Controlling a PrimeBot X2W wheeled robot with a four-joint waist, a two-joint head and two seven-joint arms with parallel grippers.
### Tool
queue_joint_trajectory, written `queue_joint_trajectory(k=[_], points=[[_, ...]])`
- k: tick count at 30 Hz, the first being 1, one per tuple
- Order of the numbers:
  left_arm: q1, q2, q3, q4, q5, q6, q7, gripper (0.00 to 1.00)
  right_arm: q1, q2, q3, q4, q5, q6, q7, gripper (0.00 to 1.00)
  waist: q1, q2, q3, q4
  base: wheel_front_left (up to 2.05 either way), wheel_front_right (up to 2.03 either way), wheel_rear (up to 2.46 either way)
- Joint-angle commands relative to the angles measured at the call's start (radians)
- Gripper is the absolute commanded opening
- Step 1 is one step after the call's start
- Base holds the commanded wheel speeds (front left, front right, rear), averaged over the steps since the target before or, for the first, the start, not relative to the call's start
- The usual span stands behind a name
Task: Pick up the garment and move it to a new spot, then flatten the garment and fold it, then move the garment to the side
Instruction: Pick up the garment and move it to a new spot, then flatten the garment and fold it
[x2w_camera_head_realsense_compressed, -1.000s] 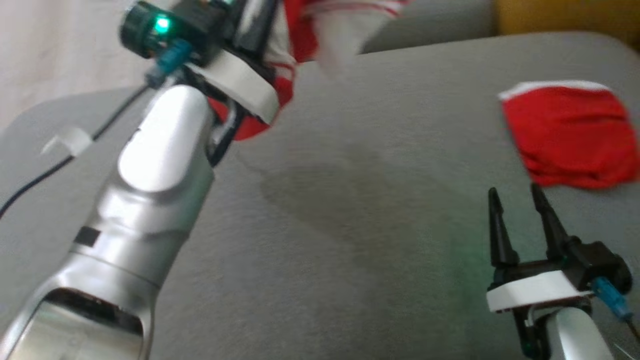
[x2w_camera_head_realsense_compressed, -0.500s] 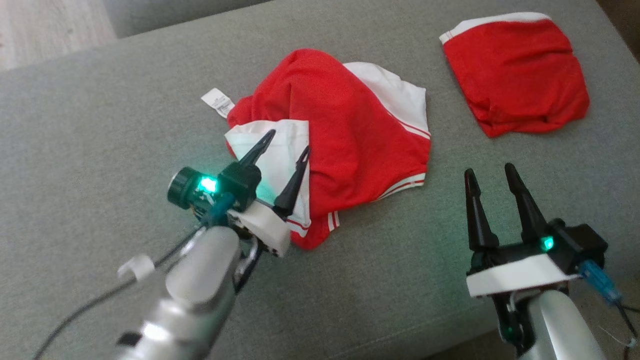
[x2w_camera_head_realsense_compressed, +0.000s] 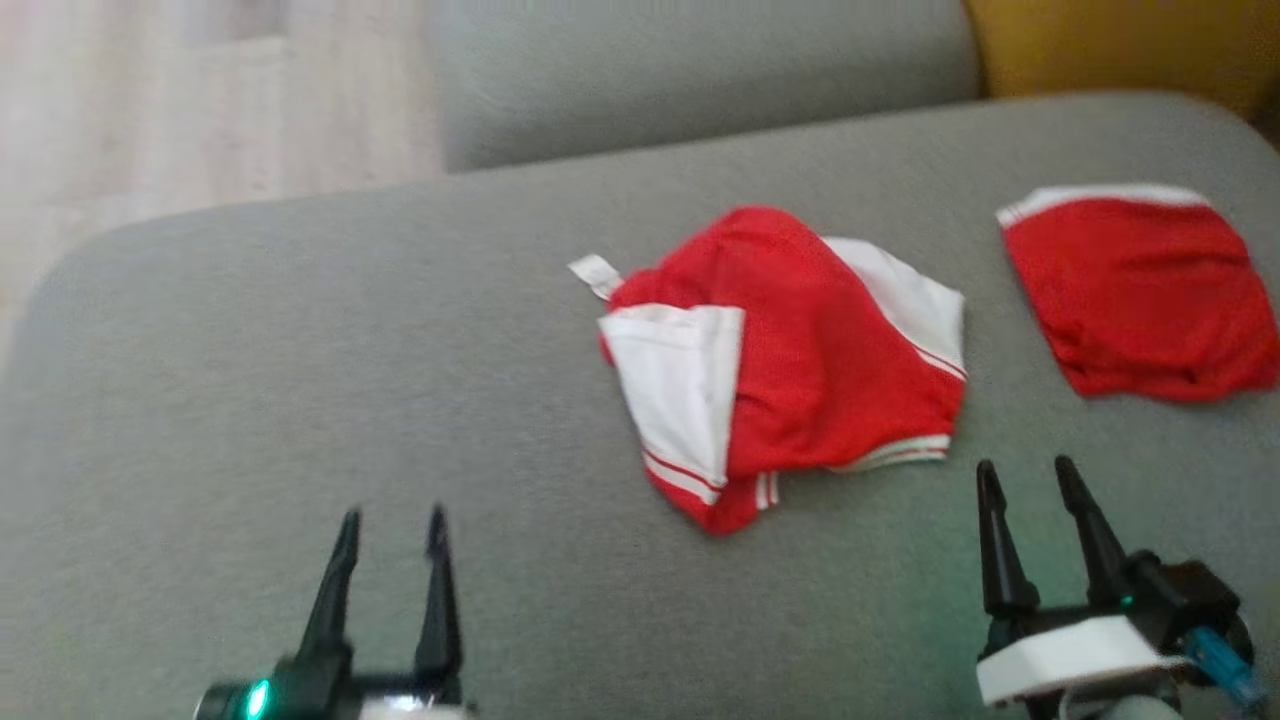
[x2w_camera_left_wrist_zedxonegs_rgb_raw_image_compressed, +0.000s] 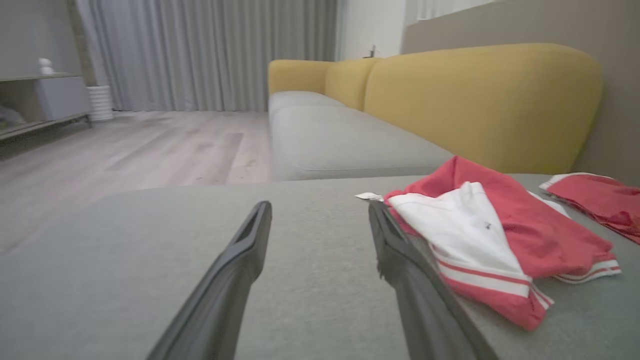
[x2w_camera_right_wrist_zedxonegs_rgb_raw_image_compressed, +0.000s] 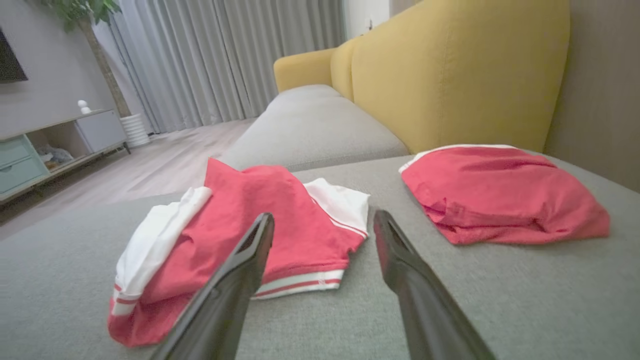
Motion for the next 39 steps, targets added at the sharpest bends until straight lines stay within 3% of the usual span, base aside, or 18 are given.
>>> queue_joint_trajectory(k=[1, 9, 30, 33, 39], points=[[-0.004, -0.007, 0.044, -0.051, 0.014, 0.001, -0.009, 1.0, 0.003, -0.005, 0.025, -0.03, -0.004, 0.004, -0.004, 1.0, 0.0003, -0.0001, -0.075, 0.076, 0.0, 0.0, 0.0], [0.139, -0.022, 0.091, -0.124, 0.072, -0.006, -0.009, 1.0, 0.091, -0.005, 0.107, -0.047, -0.016, 0.004, -0.004, 1.0, 0.0003, -0.0001, -0.137, 0.106, 0.0, 0.0, 0.0], [0.157, -0.025, 0.07, -0.081, 0.061, -0.009, -0.009, 1.0, 0.124, -0.005, 0.148, -0.065, -0.016, 0.004, -0.004, 1.0, 0.0003, -0.0001, -0.154, 0.089, 0.0, 0.0, 0.0], [0.145, -0.025, 0.039, -0.054, 0.07, -0.029, -0.009, 1.0, 0.124, -0.005, 0.131, -0.062, -0.041, 0.004, -0.004, 1.0, 0.0003, -0.0001, -0.144, 0.081, 0.0, 0.0, 0.0], [0.019, -0.025, -0.108, 0.09, 0.115, -0.118, -0.009, 1.0, 0.09, -0.005, 0.127, -0.067, -0.075, 0.004, -0.004, 1.0, 0.0003, -0.0001, -0.076, 0.02, 0.0, 0.0, 0.0]])
